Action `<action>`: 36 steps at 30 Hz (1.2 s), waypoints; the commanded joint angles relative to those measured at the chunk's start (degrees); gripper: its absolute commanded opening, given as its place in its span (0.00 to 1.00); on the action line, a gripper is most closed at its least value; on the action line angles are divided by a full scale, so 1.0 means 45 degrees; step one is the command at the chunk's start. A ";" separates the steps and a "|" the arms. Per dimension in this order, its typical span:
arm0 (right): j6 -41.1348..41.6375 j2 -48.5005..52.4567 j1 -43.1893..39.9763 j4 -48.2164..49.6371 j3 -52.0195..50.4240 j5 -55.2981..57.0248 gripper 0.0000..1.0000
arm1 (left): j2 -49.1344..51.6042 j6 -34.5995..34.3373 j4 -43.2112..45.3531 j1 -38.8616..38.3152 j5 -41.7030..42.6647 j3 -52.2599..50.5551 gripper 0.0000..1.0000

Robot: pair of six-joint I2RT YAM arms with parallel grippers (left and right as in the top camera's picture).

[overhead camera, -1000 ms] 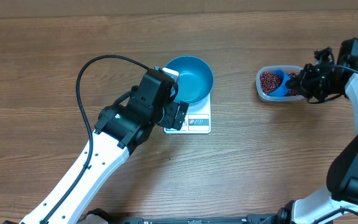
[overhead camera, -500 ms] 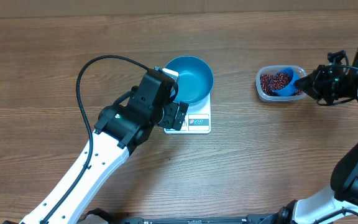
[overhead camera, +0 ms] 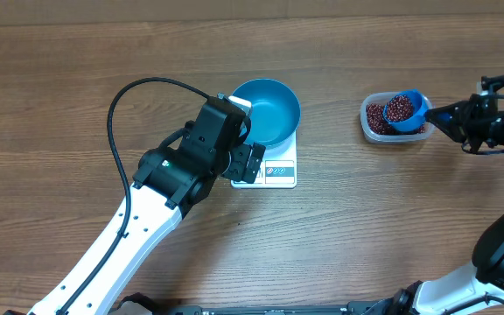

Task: Scoop item into bowl and weigh 150g on scale
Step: 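Scoop beans and lift the filled scoop out of the tub, then carry the filled scoop over the teal bowl with the right gripper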

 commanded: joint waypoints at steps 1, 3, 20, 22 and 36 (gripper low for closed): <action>-0.1049 -0.0010 -0.0194 -0.0083 -0.0019 -0.1792 0.04 | -0.0204 0.0253 0.0015 0.0000 0.0117 0.0223 0.99; -0.1059 -0.0010 -0.0243 -0.0073 -0.0019 -0.2089 0.04 | -0.0204 0.0248 0.0015 0.0000 0.0121 0.0223 0.99; -0.1277 -0.0010 -0.0267 -0.0078 -0.0019 -0.3876 0.04 | -0.0204 0.0248 0.0010 0.0000 0.0160 0.0223 1.00; -0.1287 -0.0010 -0.0262 -0.0073 -0.0019 -0.4260 0.04 | -0.0204 0.0248 0.0010 0.0000 0.0160 0.0223 1.00; -0.1209 -0.0010 0.0272 -0.0083 -0.0019 -0.6047 0.04 | -0.0204 0.0248 0.0180 0.0000 0.0160 0.0223 1.00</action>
